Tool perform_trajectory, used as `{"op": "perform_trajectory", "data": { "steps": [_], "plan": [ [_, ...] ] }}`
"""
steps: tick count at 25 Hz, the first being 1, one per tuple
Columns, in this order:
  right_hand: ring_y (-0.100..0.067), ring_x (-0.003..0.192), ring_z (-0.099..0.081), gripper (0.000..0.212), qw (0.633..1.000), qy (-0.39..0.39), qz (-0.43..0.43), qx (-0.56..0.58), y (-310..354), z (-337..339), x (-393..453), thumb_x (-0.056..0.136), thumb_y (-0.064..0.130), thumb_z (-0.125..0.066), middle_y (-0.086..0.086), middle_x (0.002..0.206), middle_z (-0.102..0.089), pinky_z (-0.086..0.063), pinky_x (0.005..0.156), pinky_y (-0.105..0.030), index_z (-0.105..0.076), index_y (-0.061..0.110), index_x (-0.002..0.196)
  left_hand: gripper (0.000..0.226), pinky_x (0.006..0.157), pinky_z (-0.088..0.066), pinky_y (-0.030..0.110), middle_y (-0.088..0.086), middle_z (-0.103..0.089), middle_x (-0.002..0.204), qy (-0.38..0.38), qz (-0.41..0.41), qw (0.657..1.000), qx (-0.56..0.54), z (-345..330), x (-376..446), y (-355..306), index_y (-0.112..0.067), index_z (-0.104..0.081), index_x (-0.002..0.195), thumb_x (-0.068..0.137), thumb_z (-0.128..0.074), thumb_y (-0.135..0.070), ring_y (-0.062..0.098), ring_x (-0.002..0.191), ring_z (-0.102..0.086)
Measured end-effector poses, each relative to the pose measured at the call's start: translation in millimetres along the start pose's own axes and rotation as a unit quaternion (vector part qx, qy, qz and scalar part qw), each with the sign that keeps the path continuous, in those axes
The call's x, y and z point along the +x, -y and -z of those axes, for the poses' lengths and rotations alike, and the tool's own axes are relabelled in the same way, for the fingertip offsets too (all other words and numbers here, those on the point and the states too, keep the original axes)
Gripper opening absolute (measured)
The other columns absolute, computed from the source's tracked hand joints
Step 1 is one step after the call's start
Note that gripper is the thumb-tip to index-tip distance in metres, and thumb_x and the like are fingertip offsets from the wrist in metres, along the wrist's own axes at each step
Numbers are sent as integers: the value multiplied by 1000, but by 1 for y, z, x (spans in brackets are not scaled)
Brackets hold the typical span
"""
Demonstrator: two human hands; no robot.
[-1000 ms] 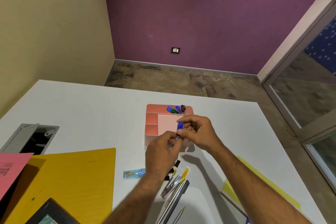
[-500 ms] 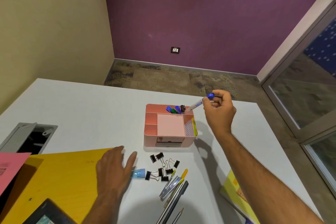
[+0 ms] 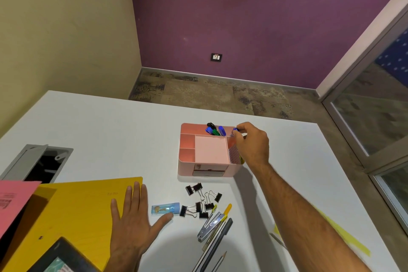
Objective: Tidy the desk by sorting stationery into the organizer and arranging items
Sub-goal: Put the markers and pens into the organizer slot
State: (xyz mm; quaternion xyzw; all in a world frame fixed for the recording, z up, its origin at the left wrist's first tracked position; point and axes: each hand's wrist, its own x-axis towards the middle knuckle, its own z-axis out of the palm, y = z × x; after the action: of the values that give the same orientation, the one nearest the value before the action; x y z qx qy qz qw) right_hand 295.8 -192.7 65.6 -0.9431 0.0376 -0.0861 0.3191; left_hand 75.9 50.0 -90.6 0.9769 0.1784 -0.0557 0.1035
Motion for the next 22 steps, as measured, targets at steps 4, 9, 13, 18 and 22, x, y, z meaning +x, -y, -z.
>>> {"op": "perform_trajectory", "data": {
  "steps": [4,9,13,18,22],
  "plan": [
    [-22,103,-66,33,999,35,-9,-28,1,1,-4,97,29,-55,-3,126,-68,-57,81,-34,-62,24,129,114,118,1,58,11,-25,160,6,-4,1000,2,1,0,0,-6,-28,151,75,-26,-91,29,149,-20],
    [-20,114,-58,48,987,117,42,-99,-6,9,-16,97,32,-54,-3,130,-58,-53,88,-36,-44,29,144,114,117,1,58,11,-23,160,18,-11,1000,3,0,1,2,-5,-26,151,75,-27,-91,29,149,-18],
    [-13,84,-62,22,999,8,11,41,-22,15,-44,90,23,-63,2,97,-68,-52,67,-26,-67,22,112,117,116,7,56,8,-16,162,49,4,999,0,1,2,3,-7,-20,152,73,-21,-94,27,150,-13],
    [-18,62,-69,17,972,64,-187,126,-58,11,-100,75,25,-76,3,60,-70,-56,63,-30,-67,17,63,119,115,19,53,-2,31,156,81,14,997,-8,19,3,2,-17,27,145,57,12,-96,18,146,27],
    [-21,43,-64,13,939,140,-281,138,-70,14,-146,62,11,-76,-11,59,-71,-56,50,-34,-64,7,62,124,118,8,53,-1,19,162,113,24,993,-20,40,7,-1,-18,10,155,57,17,-93,19,150,17]
  ]
}}
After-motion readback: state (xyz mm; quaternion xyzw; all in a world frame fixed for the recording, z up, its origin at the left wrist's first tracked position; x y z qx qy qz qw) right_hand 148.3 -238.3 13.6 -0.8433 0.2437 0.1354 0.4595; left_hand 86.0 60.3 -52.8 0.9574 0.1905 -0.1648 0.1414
